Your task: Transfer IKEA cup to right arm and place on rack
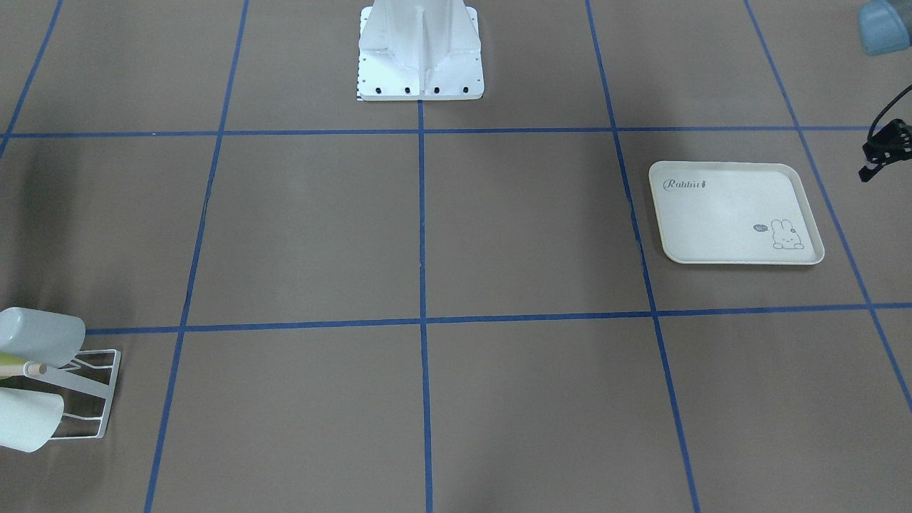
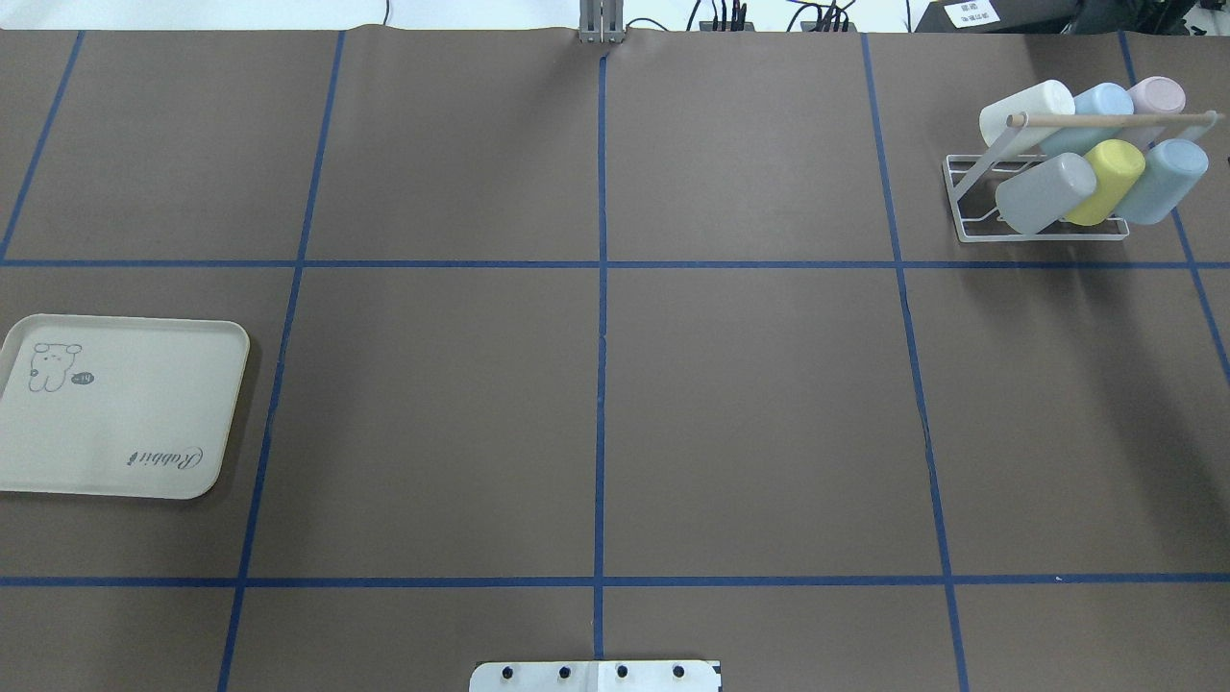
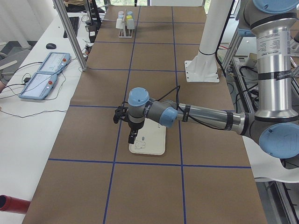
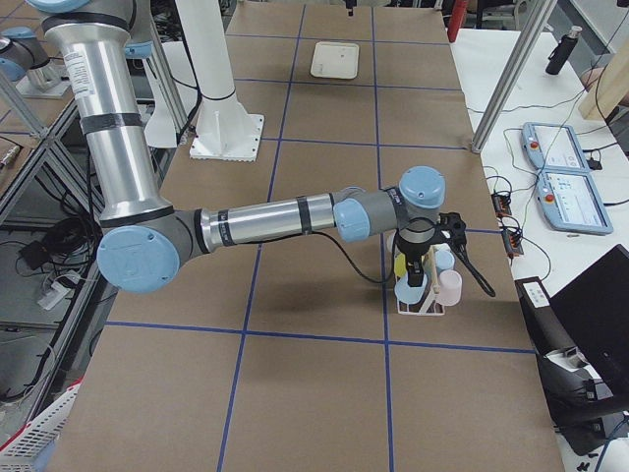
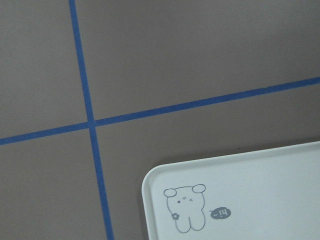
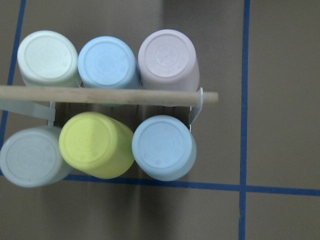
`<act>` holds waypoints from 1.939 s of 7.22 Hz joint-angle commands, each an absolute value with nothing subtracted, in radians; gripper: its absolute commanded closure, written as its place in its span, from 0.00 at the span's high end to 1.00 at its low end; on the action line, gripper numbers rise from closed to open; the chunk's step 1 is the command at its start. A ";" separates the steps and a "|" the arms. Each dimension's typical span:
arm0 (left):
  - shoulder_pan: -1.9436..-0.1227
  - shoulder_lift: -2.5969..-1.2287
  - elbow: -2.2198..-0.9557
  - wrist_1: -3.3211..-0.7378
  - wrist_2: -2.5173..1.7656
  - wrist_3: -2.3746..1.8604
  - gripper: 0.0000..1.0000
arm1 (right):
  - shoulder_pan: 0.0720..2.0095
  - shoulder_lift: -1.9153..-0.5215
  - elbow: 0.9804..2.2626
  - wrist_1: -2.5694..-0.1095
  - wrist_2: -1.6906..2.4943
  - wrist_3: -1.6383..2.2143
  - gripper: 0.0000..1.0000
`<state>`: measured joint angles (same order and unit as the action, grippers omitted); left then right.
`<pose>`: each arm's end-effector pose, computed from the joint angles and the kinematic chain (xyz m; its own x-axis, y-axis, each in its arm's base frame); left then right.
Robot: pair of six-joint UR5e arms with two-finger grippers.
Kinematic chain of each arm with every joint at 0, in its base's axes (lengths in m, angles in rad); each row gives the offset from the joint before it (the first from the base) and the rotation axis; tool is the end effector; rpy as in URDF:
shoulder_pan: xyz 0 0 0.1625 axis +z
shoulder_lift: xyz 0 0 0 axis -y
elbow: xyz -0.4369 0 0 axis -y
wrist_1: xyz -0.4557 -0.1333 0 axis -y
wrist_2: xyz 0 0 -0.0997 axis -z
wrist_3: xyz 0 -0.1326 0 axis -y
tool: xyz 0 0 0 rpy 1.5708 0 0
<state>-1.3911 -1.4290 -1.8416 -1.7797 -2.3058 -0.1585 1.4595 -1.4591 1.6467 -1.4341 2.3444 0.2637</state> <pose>0.0487 -0.5165 0.5961 0.7081 0.2004 -0.6771 -0.0576 0.9721 0.2275 -0.0286 -0.6218 0.5698 0.6900 -0.0448 0.7225 -0.0772 0.9878 0.1350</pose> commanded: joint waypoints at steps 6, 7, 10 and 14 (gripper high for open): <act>-1.460 -1.373 -1.844 -1.712 -2.355 -0.115 1.00 | 1.457 -1.574 1.703 -1.359 2.361 0.301 0.99; -1.524 -1.381 -1.836 -1.707 -2.346 -0.109 1.00 | 1.457 -1.568 1.710 -1.359 2.362 0.301 0.99; -1.575 -1.384 -1.821 -1.698 -2.352 -0.103 1.00 | 1.459 -1.592 1.712 -1.358 2.362 0.296 0.99; -1.582 -1.379 -1.951 -1.594 -2.353 -0.106 1.00 | 1.457 -1.606 1.732 -1.356 2.393 0.299 0.99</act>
